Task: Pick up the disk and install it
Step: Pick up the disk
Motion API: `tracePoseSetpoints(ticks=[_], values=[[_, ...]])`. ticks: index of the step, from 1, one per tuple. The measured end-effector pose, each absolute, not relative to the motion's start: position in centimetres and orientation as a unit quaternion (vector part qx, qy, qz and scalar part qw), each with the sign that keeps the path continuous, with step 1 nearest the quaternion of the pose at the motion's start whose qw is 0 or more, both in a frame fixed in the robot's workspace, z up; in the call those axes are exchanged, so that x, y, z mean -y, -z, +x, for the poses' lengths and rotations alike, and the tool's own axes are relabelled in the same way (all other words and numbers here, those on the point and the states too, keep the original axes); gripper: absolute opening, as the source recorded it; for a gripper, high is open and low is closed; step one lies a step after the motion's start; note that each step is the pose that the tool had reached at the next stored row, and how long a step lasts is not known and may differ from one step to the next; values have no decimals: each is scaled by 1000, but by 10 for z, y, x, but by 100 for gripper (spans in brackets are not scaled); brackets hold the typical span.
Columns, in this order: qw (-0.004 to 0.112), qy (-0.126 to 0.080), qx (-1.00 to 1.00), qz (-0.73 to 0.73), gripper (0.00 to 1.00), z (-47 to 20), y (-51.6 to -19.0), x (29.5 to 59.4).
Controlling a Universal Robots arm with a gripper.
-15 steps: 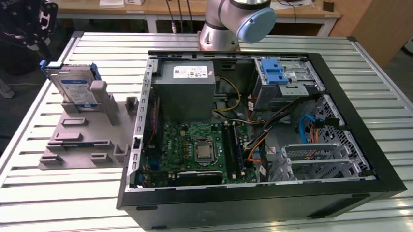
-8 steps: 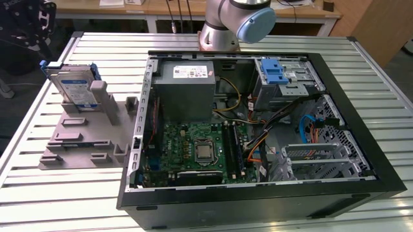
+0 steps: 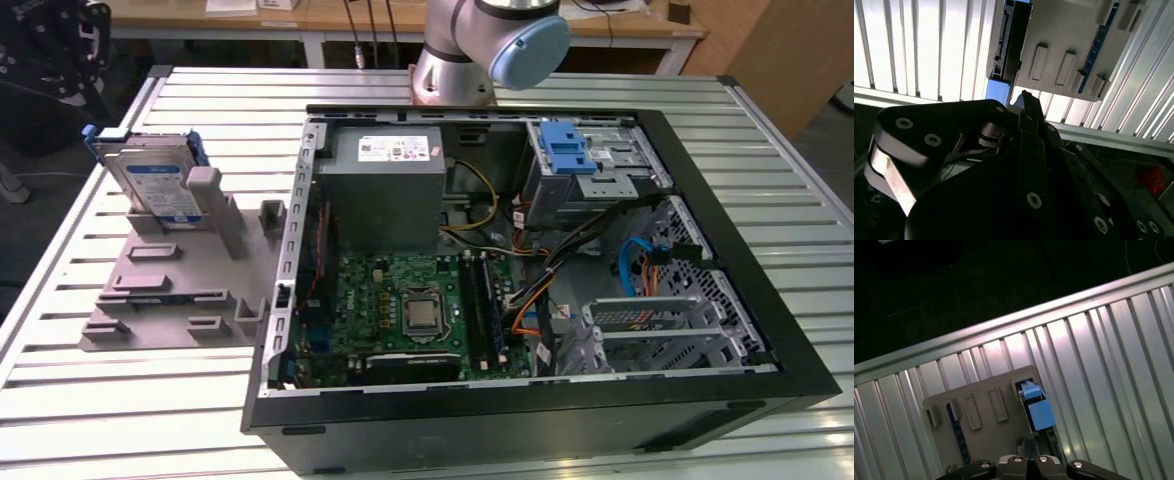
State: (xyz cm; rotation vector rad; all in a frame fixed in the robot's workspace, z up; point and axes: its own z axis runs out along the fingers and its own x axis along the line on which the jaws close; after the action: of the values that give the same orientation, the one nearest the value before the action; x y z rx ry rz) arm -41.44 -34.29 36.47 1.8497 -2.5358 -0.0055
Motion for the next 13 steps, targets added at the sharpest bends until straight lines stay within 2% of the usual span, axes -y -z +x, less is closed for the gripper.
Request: tracePoseSetpoints(ticks=[9,11,12,13], values=[[1,2,788,616,11,-415,-364,339],[1,2,788,616,23,-415,-364,335],[1,2,788,616,23,-415,-364,334],[1,2,788,616,29,-416,-363,334]])
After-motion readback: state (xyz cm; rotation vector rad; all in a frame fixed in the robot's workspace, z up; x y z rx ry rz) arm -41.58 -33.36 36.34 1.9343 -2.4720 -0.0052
